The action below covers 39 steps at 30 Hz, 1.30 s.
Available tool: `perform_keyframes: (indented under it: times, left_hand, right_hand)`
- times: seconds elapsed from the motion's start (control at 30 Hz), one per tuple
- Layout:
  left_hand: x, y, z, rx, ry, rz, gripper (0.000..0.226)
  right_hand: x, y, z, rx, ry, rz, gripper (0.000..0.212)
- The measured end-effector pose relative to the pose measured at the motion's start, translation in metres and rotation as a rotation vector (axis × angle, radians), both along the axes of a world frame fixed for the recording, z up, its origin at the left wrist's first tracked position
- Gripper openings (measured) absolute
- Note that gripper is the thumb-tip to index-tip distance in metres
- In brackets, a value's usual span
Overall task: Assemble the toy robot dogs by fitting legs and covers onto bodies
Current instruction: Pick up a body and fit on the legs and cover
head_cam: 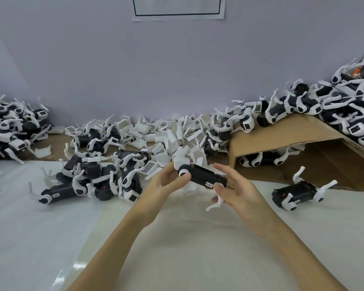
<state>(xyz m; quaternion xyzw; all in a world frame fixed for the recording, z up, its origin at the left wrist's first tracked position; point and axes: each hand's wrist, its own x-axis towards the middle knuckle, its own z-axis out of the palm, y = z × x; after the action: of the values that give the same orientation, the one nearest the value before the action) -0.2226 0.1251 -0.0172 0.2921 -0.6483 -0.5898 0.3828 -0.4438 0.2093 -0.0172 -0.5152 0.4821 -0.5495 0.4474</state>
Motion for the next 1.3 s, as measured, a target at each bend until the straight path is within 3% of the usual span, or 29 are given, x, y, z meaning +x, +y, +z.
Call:
perform_keyframes:
  times: [0.2,0.33,0.4,0.53,0.63,0.73,0.87,1.07,1.1,1.2,1.3]
  left_hand:
    - [0.003,0.002,0.005,-0.051,0.039,-0.01,0.049]
    - [-0.001,0.006,0.01,-0.141,0.073,0.155,0.04]
    - [-0.006,0.01,0.01,-0.345,0.008,0.283,0.04]
    - [-0.025,0.025,0.003,-1.01,-0.175,0.444,0.048]
    - [-0.035,0.035,0.0,-1.238,-0.244,0.445,0.053]
    - [-0.031,0.037,0.003,-1.189,-0.263,0.385,0.06]
    - [-0.026,0.038,0.009,-1.06,-0.246,0.437,0.04]
    - [-0.02,0.032,0.017,-0.368,-0.022,0.366,0.041]
    - [-0.018,0.033,0.018,-0.321,-0.012,0.345,0.044]
    - [-0.021,0.035,0.015,-0.417,-0.103,0.396,0.055]
    - [-0.032,0.037,0.012,-0.221,0.168,0.491,0.067]
  right_hand:
    - [0.004,0.007,0.003,-0.113,0.227,-0.021,0.062]
    - [0.01,0.007,-0.002,-0.238,0.422,-0.078,0.062]
    - [0.013,0.005,-0.008,-0.311,0.534,-0.113,0.063]
    - [0.016,0.001,-0.016,-0.41,0.651,-0.127,0.06]
    - [0.012,0.0,-0.019,-0.423,0.699,-0.129,0.073]
    - [0.008,0.001,-0.019,-0.464,0.715,-0.102,0.056]
    - [0.012,0.0,-0.02,-0.433,0.702,-0.11,0.045]
    - [0.015,0.004,-0.02,-0.401,0.699,-0.129,0.035]
    - [0.015,0.004,-0.02,-0.403,0.696,-0.148,0.034]
    - [0.017,0.004,-0.016,-0.429,0.71,-0.198,0.037]
    - [0.021,0.007,-0.012,-0.523,0.871,-0.231,0.039]
